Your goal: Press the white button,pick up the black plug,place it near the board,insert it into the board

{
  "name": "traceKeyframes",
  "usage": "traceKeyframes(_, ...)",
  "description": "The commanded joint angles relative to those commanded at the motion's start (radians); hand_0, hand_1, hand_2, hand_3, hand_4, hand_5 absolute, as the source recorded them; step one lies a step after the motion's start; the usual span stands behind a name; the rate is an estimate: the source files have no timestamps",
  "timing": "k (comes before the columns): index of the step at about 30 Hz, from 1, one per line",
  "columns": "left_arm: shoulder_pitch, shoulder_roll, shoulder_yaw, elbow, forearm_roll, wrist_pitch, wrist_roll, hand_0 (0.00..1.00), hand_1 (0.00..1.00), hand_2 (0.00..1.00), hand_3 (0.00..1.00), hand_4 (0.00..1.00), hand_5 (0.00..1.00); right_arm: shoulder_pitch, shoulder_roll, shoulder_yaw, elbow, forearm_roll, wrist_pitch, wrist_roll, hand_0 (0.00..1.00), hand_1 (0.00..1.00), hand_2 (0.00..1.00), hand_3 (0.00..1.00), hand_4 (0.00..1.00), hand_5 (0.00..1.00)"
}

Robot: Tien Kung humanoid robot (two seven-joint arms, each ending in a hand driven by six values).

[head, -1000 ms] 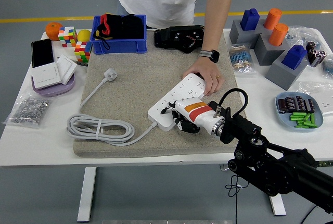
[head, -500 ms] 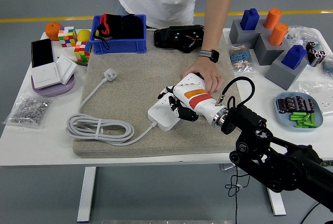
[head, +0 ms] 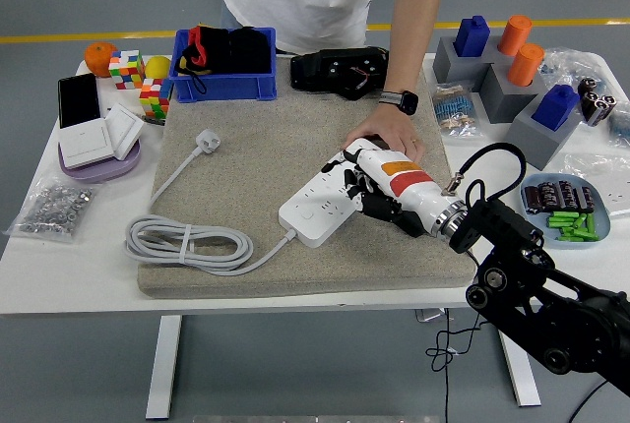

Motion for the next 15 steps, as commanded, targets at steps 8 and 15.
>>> traceKeyframes(8,-0.002,0.008,-0.002,0.0,0.019,-0.003,0.002,0.685,0.677,0.658,0.687,0.571,0.19,-0.099,-0.026,0.075,0.047,0.097,-0.006,0.035,0.838,0.737,0.73,0.866,0.998,0.287)
traceKeyframes(15,0.011,0.0,-0.007,0.0,0.021,-0.001,0.001,0.685,0.677,0.658,0.687,0.572,0.189,-0.197,-0.023,0.188,0.062,0.088,0.016,-0.034,0.926,0.924,0.912,0.965,0.998,0.554)
